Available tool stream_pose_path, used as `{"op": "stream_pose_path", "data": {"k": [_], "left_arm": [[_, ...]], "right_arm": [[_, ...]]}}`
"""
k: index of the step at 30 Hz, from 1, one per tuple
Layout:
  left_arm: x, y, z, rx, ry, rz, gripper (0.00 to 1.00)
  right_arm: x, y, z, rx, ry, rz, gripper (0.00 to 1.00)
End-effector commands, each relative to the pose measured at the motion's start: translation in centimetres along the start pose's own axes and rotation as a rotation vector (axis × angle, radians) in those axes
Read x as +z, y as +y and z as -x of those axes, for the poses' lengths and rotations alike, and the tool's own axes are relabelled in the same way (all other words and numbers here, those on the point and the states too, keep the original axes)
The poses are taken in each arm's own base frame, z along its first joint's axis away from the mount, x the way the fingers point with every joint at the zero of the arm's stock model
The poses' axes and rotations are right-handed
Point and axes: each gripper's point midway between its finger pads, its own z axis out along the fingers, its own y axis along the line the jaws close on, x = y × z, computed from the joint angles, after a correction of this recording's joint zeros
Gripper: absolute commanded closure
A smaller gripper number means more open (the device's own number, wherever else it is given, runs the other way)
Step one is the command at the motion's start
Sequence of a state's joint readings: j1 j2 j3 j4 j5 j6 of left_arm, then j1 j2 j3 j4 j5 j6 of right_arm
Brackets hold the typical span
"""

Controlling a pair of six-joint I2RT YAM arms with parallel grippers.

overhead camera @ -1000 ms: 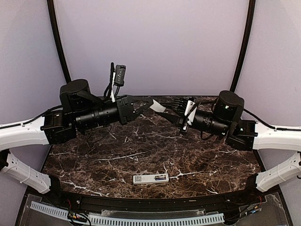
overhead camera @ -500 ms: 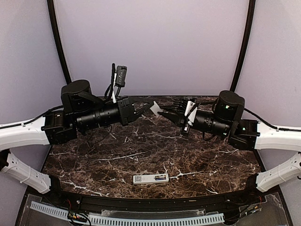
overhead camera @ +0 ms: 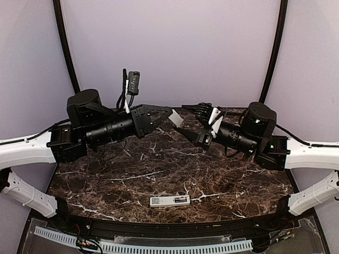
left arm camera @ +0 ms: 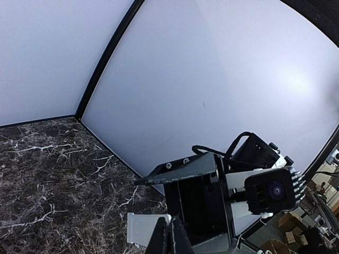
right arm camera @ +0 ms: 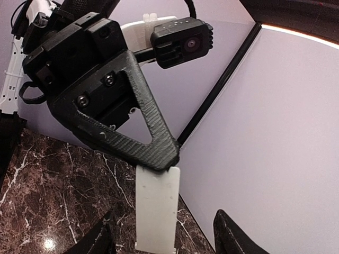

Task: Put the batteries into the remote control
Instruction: Pass from the left arm to the right

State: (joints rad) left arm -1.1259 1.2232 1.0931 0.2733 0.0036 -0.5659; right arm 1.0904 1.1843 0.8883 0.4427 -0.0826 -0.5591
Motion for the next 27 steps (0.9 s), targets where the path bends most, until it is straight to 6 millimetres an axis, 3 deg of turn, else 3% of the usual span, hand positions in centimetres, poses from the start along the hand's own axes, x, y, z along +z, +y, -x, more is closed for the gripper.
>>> {"op": "stream_pose_path", "data": {"k": [1, 6, 10, 17, 27], "left_arm": [[-0.5, 0.3, 1.1, -0.024, -0.07, 0.014, 1.0], [-0.5, 0.4, 1.0, -0.025, -0.074, 0.017, 1.0], [-0.6, 0.5, 0.8, -0.028, -0.067, 0.02, 1.0], [-0.5, 0.5, 0.6, -0.029, -0.063, 0.016, 1.0], [-0.5, 0.8, 0.3, -0.023, -0.052, 0.028, 1.0]], "right_arm": [[1.0, 1.1, 0.3, 0.008, -0.029, -0.027, 0.4], [1.7, 1.6, 0.3, -0.007, -0.034, -0.036, 0.41], [1.9, 0.3, 0.1, -0.011, -0.011, -0.102, 0.47], [2.3, -0.1, -0.6, -0.004, 0.02, -0.131, 0.53], [2.2, -0.6, -0.3, -0.009, 0.03, -0.145, 0.72]]}}
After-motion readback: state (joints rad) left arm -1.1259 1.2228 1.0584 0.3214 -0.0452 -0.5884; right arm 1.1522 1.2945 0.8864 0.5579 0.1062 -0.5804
